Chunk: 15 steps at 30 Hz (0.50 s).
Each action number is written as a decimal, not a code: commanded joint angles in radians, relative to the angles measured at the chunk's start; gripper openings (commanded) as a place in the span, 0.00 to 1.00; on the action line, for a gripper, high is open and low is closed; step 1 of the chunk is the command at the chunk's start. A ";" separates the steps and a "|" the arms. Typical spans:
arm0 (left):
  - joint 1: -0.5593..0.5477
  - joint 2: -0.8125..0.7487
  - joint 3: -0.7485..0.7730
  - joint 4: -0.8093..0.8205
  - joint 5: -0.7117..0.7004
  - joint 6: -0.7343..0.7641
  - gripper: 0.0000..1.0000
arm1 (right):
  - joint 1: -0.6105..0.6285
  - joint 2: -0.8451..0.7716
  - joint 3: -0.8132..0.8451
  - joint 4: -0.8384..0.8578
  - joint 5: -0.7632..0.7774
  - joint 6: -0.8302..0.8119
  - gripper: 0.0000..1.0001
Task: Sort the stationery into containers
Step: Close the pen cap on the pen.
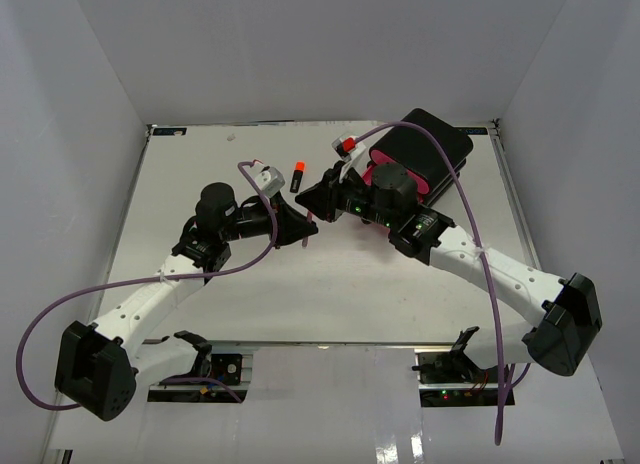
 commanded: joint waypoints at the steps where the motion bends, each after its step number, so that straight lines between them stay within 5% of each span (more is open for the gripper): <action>1: -0.002 -0.010 0.009 0.021 0.021 -0.006 0.00 | 0.004 -0.022 -0.016 0.044 0.015 -0.013 0.12; 15: 0.002 -0.053 -0.002 0.096 -0.011 -0.015 0.00 | 0.024 -0.019 -0.067 -0.057 0.032 -0.028 0.08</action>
